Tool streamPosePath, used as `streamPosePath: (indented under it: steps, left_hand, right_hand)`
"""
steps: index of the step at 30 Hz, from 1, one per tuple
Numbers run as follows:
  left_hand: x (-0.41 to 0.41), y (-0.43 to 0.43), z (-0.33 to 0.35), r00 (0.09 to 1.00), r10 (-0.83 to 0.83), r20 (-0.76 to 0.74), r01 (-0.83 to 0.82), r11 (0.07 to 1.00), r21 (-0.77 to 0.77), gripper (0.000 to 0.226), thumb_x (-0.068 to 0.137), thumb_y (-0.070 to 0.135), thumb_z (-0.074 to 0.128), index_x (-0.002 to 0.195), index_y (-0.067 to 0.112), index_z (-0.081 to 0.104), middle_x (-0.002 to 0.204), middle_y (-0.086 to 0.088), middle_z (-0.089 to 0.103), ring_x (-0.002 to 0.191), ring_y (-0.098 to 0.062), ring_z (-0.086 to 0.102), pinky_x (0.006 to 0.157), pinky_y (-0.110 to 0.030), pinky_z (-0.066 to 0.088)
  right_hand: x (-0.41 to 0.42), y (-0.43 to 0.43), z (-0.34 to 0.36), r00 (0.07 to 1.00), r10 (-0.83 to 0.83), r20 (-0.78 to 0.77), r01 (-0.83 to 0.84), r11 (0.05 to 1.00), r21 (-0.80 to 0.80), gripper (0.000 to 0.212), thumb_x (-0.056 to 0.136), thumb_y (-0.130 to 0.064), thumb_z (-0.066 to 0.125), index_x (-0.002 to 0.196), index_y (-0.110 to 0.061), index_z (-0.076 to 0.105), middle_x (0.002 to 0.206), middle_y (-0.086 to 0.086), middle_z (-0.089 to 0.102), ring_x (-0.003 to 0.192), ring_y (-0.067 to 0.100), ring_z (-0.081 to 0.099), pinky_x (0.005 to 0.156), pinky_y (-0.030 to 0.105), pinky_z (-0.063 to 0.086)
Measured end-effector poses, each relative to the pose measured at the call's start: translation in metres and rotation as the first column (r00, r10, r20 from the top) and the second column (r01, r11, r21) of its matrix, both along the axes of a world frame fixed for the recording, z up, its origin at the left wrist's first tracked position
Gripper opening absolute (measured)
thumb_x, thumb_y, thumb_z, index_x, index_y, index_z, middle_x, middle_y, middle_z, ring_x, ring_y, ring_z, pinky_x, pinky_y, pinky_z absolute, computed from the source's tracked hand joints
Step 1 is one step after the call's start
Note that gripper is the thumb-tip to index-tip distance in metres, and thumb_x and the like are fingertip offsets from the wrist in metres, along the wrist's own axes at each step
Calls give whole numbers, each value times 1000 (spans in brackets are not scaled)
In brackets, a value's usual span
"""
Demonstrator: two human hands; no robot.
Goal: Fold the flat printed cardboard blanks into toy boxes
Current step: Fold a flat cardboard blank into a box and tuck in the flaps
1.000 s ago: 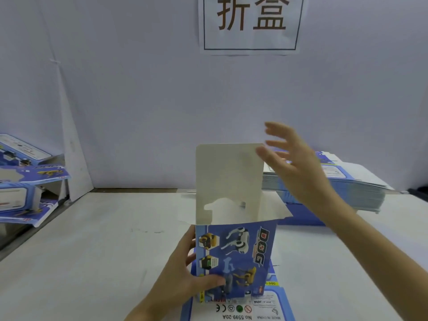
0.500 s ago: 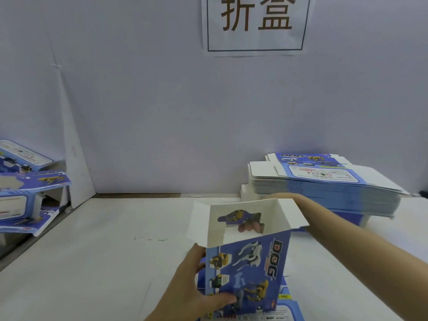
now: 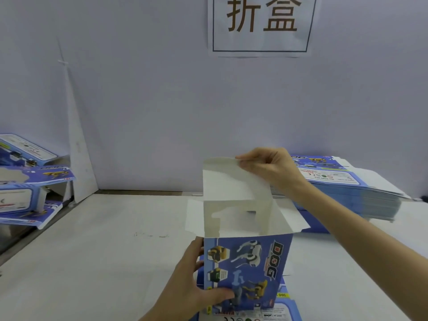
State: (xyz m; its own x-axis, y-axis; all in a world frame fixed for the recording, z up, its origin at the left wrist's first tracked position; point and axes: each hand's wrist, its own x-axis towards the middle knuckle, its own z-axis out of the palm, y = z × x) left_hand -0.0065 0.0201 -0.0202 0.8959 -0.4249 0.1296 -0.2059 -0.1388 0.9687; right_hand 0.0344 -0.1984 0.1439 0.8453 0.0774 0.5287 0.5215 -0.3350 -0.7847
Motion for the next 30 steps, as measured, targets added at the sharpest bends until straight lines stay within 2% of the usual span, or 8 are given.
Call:
streamPosePath:
  steps: [3, 7, 11, 18, 20, 24, 28, 30]
  left_hand:
    - [-2, -1, 0, 1000, 0, 15, -1, 1000, 12, 83, 53, 46, 87, 122, 41, 41, 117, 18, 64, 106, 0, 62, 90, -27, 55]
    - [-4, -1, 0, 1000, 26, -2, -26, 1000, 1, 87, 49, 47, 88, 122, 40, 42, 118, 15, 63, 106, -1, 63, 89, -30, 56]
    - [-5, -1, -3, 1000, 26, 8, -26, 999, 20, 87, 49, 51, 87, 122, 40, 42, 117, 19, 61, 104, 5, 61, 85, -21, 55]
    - [-2, -2, -6, 998, 55, -42, -56, 998, -11, 99, 45, 44, 87, 130, 44, 37, 122, 20, 59, 108, 0, 60, 83, -22, 56]
    - [-2, -2, -6, 998, 50, -43, -50, 999, 0, 103, 48, 43, 87, 136, 40, 34, 125, 18, 58, 110, -3, 59, 87, -23, 55]
    - [-1, -4, -6, 998, 44, -39, -43, 999, 22, 107, 53, 42, 82, 144, 33, 27, 131, 17, 54, 115, -6, 56, 94, -25, 52]
    - [-2, -3, -9, 999, 32, -42, -32, 999, 1, 106, 52, 46, 85, 142, 33, 31, 126, 17, 59, 112, -6, 60, 90, -28, 55]
    - [-3, -4, -11, 998, -41, -52, 37, 997, -65, 99, 57, 43, 88, 139, 36, 33, 118, 19, 65, 106, -5, 64, 80, -23, 57]
  right_hand:
    - [-5, -2, 12, 961, 69, -268, -22, 985, 173, 42, 62, -50, 76, 84, -14, 75, 76, 5, 66, 63, 15, 58, 55, 24, 45]
    - [-9, 1, 20, 808, 303, -506, -89, 911, 403, 24, 59, -26, 78, 81, -19, 76, 84, 6, 74, 69, 19, 70, 60, 30, 57]
    - [-9, 3, 21, 848, 221, -482, -54, 941, 335, 26, 77, 2, 70, 82, -23, 78, 82, 7, 75, 66, 19, 71, 55, 29, 57]
    - [-13, 5, 20, 852, 197, -485, -48, 952, 301, 21, 83, -6, 67, 101, -14, 73, 94, 9, 75, 73, 19, 72, 67, 33, 61]
    - [-16, 5, 20, 838, 238, -491, -80, 944, 321, 20, 78, -19, 73, 98, -15, 73, 94, 9, 75, 74, 19, 72, 67, 34, 61]
    - [-19, 6, 25, 788, 298, -539, -74, 915, 397, 58, 49, -51, 79, 92, -12, 72, 88, 10, 74, 73, 22, 72, 60, 33, 58]
    - [-19, 13, 21, 882, 124, -455, 7, 961, 276, 3, 72, -21, 78, 74, -19, 78, 78, 6, 75, 59, 16, 69, 52, 29, 56]
    - [-18, 14, 18, 916, 35, -399, 64, 971, 232, 8, 75, -16, 78, 69, -23, 79, 74, 3, 74, 57, 14, 68, 51, 27, 56]
